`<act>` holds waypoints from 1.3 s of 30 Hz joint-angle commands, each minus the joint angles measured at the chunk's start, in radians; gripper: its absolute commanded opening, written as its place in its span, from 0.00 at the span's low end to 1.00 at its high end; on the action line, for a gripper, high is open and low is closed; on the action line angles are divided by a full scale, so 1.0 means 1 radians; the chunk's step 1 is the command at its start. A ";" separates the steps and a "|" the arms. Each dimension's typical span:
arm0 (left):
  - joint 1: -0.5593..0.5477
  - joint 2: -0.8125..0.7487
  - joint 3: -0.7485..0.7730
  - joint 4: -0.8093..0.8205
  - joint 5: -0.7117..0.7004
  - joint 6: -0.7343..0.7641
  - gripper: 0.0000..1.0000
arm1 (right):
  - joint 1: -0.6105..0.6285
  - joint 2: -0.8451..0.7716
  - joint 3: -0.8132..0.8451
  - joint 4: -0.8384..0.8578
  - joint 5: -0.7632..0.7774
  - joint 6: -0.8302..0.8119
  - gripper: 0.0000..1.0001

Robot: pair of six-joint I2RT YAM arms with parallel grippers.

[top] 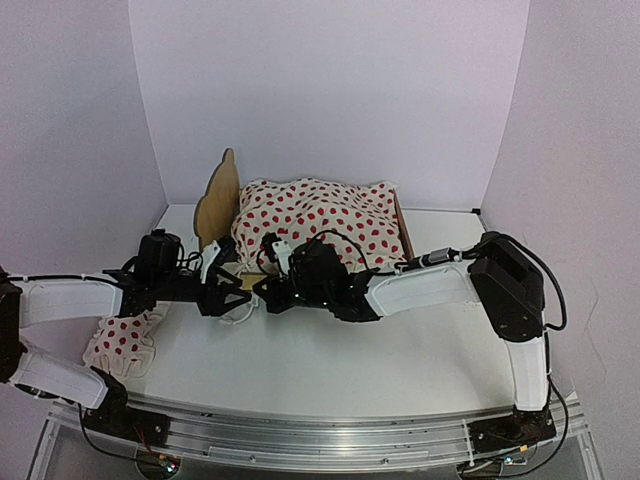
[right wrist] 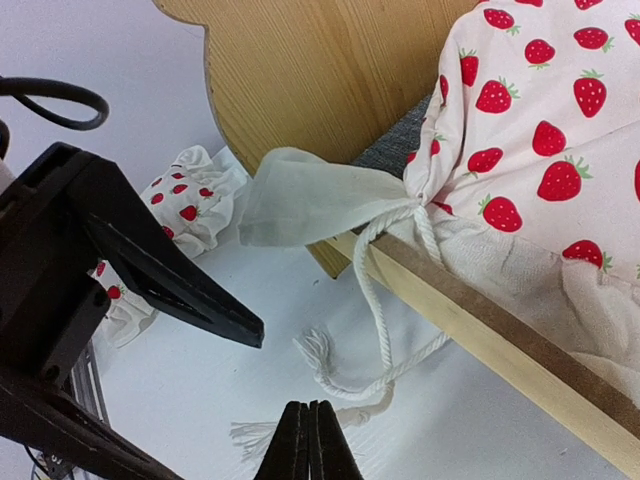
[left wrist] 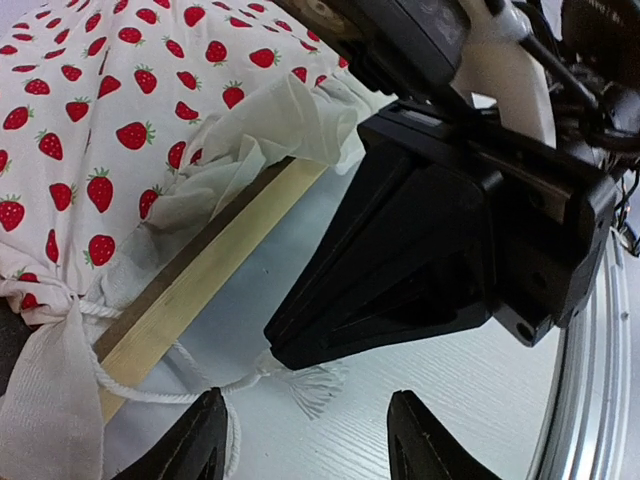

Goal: Set up the pet bed

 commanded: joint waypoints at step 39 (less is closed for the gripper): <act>0.032 0.162 0.138 0.025 0.037 -0.303 0.00 | -0.084 -0.023 -0.052 0.184 -0.249 -0.157 0.22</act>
